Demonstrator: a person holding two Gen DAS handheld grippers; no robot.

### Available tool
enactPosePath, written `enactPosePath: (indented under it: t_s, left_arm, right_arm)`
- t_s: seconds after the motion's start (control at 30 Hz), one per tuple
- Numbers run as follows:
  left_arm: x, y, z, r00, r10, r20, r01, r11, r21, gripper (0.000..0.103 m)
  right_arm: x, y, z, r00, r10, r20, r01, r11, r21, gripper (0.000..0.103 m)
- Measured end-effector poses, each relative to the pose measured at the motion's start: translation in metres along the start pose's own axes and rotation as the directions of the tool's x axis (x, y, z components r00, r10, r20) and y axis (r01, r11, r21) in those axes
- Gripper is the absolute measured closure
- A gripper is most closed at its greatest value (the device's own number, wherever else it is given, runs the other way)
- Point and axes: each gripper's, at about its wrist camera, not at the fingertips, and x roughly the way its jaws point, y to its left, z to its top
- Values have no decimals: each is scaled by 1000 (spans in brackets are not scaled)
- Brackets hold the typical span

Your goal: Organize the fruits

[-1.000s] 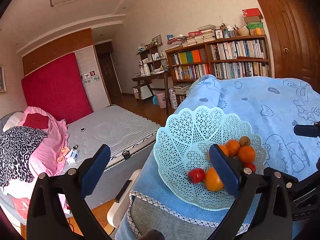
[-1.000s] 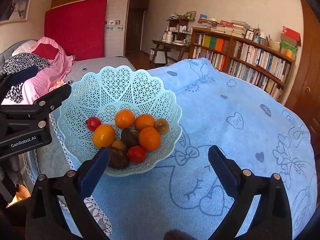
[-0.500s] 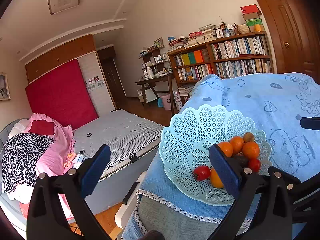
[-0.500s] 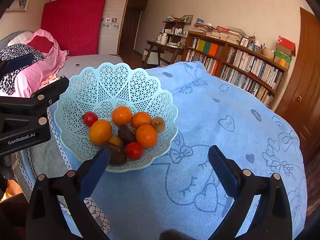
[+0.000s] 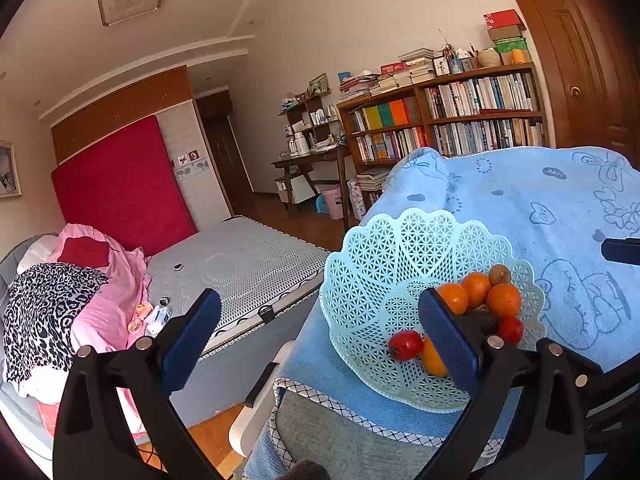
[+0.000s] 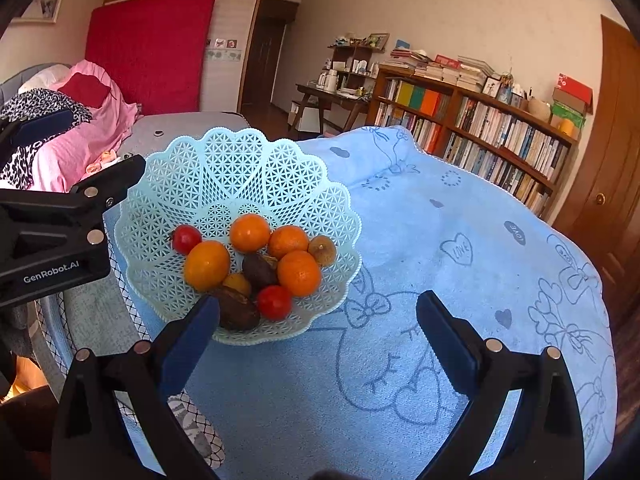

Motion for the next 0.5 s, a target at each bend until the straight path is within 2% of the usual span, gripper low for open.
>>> enactPosePath:
  t_s: [0.2, 0.4, 0.5]
  left_arm:
    - [0, 2, 1, 1000, -1, 1, 1, 1000, -3, 3]
    - [0, 0, 4, 1000, -21, -5, 21, 1000, -9, 3]
    - [-2, -6, 9, 999, -45, -9, 45, 999, -9, 3]
  right_arm:
    - [0, -5, 1, 1000, 0, -5, 0, 1000, 18, 5]
    - [7, -22, -2, 998, 3, -61, 3, 995, 97, 5]
    - [9, -38, -7, 996, -20, -93, 32, 991, 129, 5]
